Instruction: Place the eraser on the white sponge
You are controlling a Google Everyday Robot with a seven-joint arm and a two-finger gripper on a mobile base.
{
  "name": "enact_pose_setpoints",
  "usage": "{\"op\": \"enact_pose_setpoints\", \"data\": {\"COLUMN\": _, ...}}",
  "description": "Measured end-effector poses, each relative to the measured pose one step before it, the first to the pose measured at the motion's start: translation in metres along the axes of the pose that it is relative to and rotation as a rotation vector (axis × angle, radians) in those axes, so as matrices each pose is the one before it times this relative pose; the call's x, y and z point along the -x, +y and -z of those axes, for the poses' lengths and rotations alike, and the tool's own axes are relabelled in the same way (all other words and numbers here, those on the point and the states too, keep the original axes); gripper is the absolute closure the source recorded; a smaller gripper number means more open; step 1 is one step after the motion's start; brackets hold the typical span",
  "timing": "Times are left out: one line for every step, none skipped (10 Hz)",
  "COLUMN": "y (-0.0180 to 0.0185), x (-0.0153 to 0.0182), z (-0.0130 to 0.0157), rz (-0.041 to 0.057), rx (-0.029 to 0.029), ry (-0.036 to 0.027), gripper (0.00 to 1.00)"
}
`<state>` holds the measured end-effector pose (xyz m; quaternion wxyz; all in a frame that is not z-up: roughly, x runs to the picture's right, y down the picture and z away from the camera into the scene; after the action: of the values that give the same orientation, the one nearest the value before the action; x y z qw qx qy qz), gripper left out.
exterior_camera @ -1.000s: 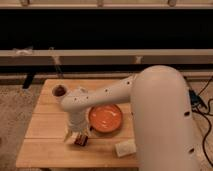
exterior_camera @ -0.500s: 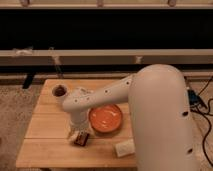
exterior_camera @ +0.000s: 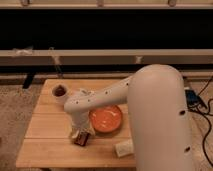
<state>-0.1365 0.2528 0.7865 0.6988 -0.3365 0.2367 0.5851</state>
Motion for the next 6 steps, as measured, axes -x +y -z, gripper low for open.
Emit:
{"op": "enact_pose_setpoints", "data": {"y": 0.00309, "x": 0.00192, "z": -0.00214, "rz": 0.00946, "rx": -0.00314, "ry": -0.00206, "gripper": 0.2}}
{"op": "enact_pose_setpoints", "data": {"y": 0.00259, "x": 0.00121, "z": -0.00126, "rz": 0.00704, "rx": -0.00151, "ry": -0.00115, "gripper": 0.24}}
{"op": "enact_pose_setpoints", "data": {"y": 0.00273, "x": 0.00091, "z": -0.00217, "rz": 0.02048, "rx": -0.00812, "ry": 0.00203, "gripper": 0.34}}
{"op": "enact_pose_setpoints", "data": {"y": 0.00195, "x": 0.00026, "z": -0.00171, "rz": 0.01653, "rx": -0.00797, "ry": 0.00305, "gripper": 0.45}}
{"op": "enact_pose_setpoints", "data": {"y": 0.00117, "x": 0.00015, "z": -0.00084, "rz": 0.01085, "rx": -0.00605, "ry": 0.00154, "gripper": 0.54}}
{"op": "enact_pose_setpoints", "data": {"y": 0.00128, "x": 0.0, "z": -0.00009, "rz": 0.0093, "rx": -0.00369, "ry": -0.00014, "gripper": 0.63}}
